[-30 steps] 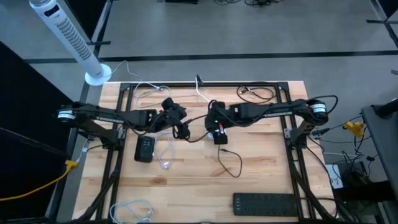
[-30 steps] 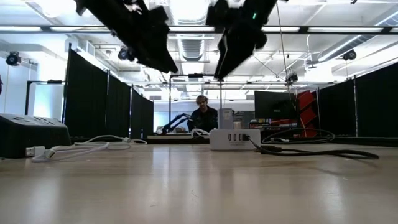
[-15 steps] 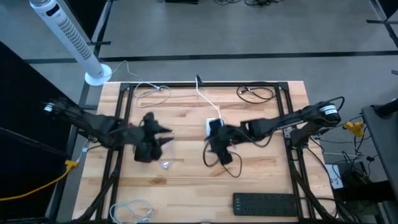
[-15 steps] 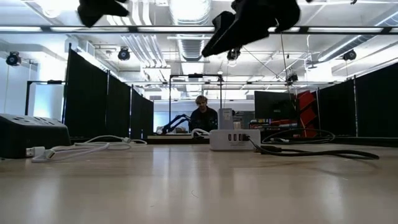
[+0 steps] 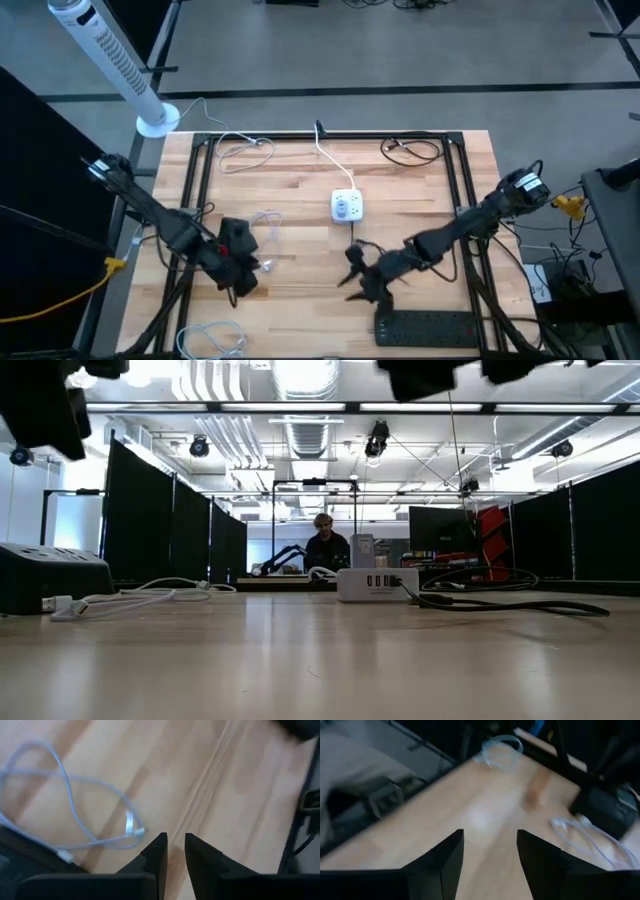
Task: Insert USB
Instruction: Insert the purple charger cable into the white charger adapter
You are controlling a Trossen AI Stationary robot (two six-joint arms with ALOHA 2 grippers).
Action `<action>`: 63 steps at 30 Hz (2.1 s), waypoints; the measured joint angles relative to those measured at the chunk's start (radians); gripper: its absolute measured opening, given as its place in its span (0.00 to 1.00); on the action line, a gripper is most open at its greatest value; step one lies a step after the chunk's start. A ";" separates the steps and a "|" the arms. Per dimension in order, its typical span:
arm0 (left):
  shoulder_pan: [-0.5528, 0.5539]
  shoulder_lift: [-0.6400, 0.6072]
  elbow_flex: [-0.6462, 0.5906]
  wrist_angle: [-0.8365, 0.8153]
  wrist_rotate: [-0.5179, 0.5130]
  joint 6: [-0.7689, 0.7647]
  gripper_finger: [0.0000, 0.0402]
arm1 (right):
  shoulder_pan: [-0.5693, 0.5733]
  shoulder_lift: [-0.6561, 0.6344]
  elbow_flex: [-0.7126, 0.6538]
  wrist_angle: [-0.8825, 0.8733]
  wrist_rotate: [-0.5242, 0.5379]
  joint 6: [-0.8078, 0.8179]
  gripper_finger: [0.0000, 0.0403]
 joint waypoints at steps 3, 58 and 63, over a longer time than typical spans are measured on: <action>0.009 0.063 0.000 0.000 0.003 0.000 0.11 | 0.048 0.030 -0.015 0.080 0.000 0.025 0.40; 0.163 0.516 0.395 -0.077 -0.135 0.827 0.04 | 0.161 0.364 -0.017 0.300 0.010 0.253 0.13; 0.163 0.516 0.370 -0.252 -0.028 0.643 0.14 | 0.161 0.364 -0.017 0.290 0.009 0.263 0.14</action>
